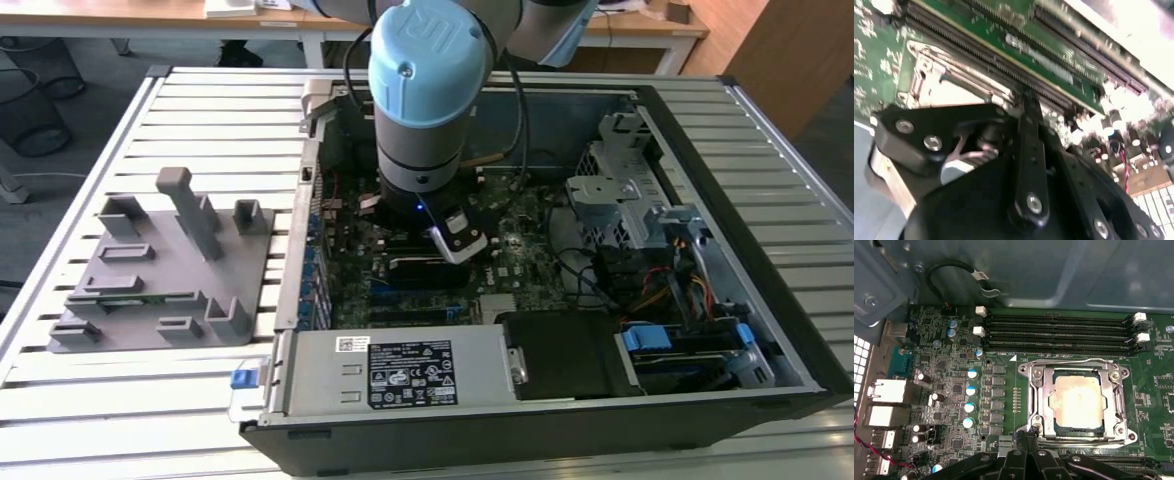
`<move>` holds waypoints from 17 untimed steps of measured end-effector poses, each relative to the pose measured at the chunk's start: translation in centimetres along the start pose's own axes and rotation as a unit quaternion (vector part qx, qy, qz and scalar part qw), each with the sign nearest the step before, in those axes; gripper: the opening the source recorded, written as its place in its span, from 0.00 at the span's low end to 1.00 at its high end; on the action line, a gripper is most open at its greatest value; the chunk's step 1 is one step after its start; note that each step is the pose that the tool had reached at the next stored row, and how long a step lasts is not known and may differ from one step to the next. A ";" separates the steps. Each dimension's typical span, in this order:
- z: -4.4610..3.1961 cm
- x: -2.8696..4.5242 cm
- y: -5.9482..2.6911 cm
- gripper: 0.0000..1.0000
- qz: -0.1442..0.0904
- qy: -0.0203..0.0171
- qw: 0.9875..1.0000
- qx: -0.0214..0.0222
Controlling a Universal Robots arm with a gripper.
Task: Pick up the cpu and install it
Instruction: 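Install the second cpu locking lever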
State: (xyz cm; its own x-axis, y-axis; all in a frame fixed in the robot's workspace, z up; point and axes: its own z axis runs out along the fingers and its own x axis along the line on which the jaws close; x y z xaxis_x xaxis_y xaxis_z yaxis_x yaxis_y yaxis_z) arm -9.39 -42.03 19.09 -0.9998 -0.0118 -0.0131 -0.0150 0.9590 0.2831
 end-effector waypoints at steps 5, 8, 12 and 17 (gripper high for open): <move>-0.01 0.33 0.00 0.11 0.000 0.000 1.000 0.000; 0.00 0.53 0.07 0.11 0.000 0.000 1.000 0.000; 0.09 0.53 0.34 0.11 0.000 0.000 1.000 0.000; 0.12 0.54 0.46 0.11 0.000 0.000 1.000 0.000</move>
State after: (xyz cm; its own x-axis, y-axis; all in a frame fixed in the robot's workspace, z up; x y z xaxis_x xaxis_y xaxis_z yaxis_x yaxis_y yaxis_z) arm -9.93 -41.56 19.10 -0.9998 -0.0118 -0.0130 -0.0150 0.9592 0.2825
